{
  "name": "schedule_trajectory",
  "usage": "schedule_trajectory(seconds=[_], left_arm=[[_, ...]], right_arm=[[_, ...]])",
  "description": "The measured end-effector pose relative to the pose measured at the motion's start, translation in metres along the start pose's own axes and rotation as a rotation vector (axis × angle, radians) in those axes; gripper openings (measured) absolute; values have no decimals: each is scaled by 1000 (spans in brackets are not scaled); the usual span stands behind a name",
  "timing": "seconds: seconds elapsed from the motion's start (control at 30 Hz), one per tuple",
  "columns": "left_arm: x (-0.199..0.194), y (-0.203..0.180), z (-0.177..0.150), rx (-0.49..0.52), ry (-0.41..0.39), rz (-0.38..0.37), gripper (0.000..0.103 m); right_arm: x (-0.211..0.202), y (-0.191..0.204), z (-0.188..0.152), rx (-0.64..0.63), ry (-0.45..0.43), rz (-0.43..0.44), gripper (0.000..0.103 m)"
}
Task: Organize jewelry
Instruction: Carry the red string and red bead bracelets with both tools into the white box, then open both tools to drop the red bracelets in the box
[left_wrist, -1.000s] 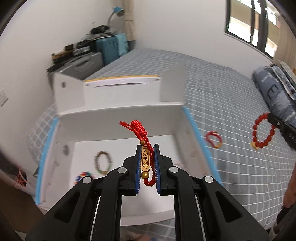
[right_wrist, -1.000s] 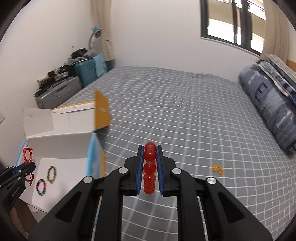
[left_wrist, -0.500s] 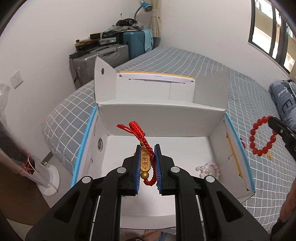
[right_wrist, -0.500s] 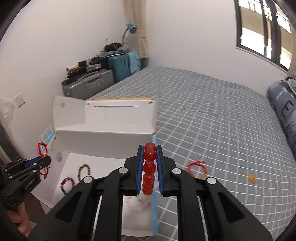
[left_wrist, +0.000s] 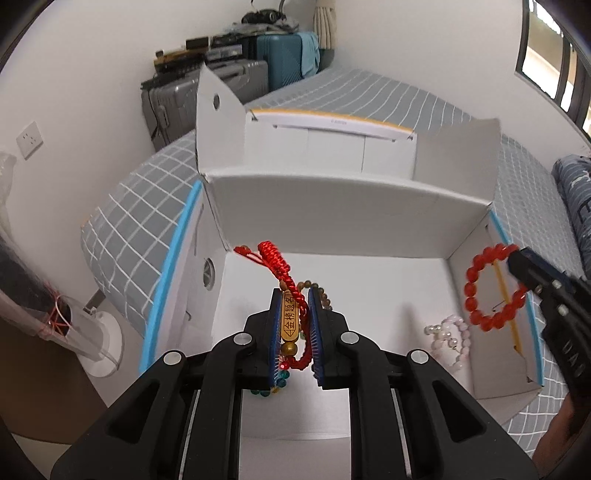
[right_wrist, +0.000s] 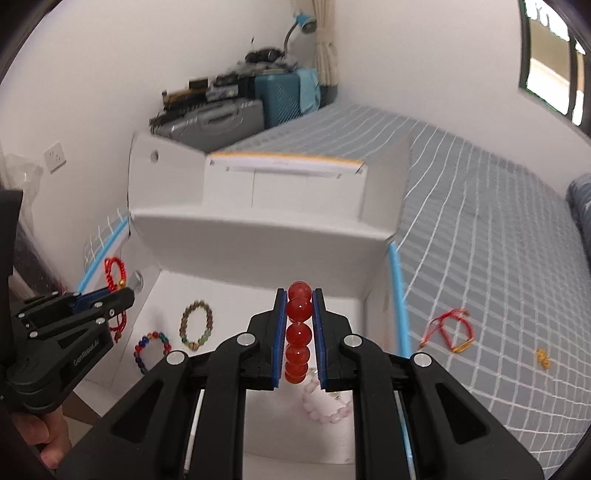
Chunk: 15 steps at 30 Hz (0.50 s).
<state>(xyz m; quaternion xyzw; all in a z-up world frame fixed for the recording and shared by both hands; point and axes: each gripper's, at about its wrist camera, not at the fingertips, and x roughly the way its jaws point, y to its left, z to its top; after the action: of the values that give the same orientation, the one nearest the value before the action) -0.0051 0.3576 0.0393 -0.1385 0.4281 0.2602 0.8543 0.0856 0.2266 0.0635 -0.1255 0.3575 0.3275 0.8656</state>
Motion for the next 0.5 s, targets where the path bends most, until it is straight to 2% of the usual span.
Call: schedule_trajectory(seconds=[0.33,0.5], left_arm=[[34,-4,-6,17,107,25,14],[42,-2,-8,13,133,41,15]], right_arm=[[46,3,-17,8,162,12,13],[55,7,-22,6,205,9,13]])
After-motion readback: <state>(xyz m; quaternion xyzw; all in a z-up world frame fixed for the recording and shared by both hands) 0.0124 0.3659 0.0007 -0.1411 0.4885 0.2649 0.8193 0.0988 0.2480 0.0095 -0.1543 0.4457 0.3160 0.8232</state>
